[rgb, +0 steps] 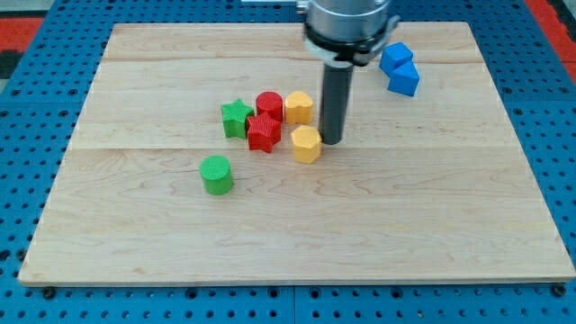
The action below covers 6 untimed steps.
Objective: Push the red star into the yellow blocks
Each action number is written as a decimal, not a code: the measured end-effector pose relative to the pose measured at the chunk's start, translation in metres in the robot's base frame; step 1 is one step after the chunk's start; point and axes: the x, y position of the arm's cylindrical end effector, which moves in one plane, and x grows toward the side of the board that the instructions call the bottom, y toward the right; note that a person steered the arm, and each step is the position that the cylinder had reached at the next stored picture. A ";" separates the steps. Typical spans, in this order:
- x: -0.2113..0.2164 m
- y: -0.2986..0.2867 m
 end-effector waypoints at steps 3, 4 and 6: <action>0.017 -0.047; 0.021 -0.079; 0.001 -0.162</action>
